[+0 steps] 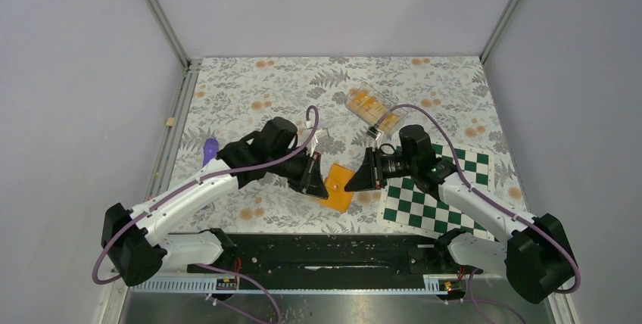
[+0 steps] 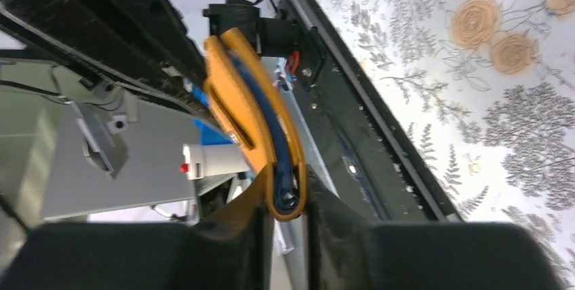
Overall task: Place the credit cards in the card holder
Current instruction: Open the card holder.
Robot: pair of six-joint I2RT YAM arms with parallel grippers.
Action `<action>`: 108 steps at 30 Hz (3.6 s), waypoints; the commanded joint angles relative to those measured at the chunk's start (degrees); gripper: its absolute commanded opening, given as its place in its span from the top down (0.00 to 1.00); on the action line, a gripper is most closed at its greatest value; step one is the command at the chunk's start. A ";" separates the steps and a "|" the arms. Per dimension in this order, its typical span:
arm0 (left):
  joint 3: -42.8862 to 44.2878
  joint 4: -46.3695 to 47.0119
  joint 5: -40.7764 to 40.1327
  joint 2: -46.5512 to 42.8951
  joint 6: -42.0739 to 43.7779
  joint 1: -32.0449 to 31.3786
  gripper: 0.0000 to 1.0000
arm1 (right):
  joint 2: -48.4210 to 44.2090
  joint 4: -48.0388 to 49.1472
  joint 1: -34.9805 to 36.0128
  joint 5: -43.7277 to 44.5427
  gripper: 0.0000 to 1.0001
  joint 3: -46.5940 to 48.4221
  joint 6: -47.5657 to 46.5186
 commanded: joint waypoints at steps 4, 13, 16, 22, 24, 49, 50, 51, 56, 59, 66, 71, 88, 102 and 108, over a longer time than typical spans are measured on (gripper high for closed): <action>0.93 3.97 -10.76 -2.72 -2.01 -0.25 0.65 | -1.34 8.96 -0.14 -2.45 1.00 -0.69 6.08; 7.22 -2.14 -41.28 -1.37 -3.72 -9.87 0.19 | -1.23 -6.17 -0.14 4.58 1.00 2.14 2.12; 10.82 -5.00 -48.65 2.20 -3.40 -14.72 0.19 | -1.35 -8.44 -0.13 6.19 1.00 2.84 2.55; 15.97 -6.38 -53.13 10.01 -2.98 -19.54 0.19 | -1.16 -12.15 -0.13 8.31 1.00 3.73 2.87; 17.17 -6.56 -53.85 12.35 -2.75 -20.87 0.19 | -0.91 -14.38 -0.13 9.26 1.00 4.03 2.31; 9.85 -3.09 -53.91 18.21 -4.04 -22.62 0.47 | -1.85 -17.30 -0.15 9.42 1.00 3.87 2.40; 9.83 -3.08 -53.82 18.61 -4.05 -22.63 0.50 | -1.75 -17.40 -0.16 9.24 1.00 3.84 2.40; 9.63 -3.11 -53.79 19.11 -4.33 -22.69 0.52 | -1.75 -17.42 -0.14 9.20 1.00 3.90 2.40; 8.65 -2.82 -53.69 20.44 -5.42 -22.66 0.59 | -1.97 -19.65 -0.16 9.70 1.00 4.68 0.95; 7.41 -3.12 -54.37 20.55 -5.72 -22.66 0.64 | -2.01 -20.96 -0.13 10.16 1.00 5.19 0.16; 2.61 -3.62 -54.94 19.59 -7.49 -22.62 0.78 | -2.14 -22.67 -0.13 11.01 1.00 5.85 -1.13; -0.64 -3.79 -55.48 18.46 -8.63 -22.62 0.81 | -2.15 -23.82 -0.13 11.31 1.00 6.12 -2.05; -10.76 16.75 -29.87 -5.41 -12.50 -9.71 0.22 | -1.94 -24.27 -0.13 10.03 1.00 5.12 -4.23; 0.03 8.05 -34.95 8.37 -10.50 -14.45 0.26 | -0.92 -24.30 -0.13 9.26 1.00 4.92 -4.19; -0.26 7.30 -42.23 8.67 -12.25 -14.38 0.51 | -1.20 -24.27 -0.16 8.76 1.00 4.66 -4.17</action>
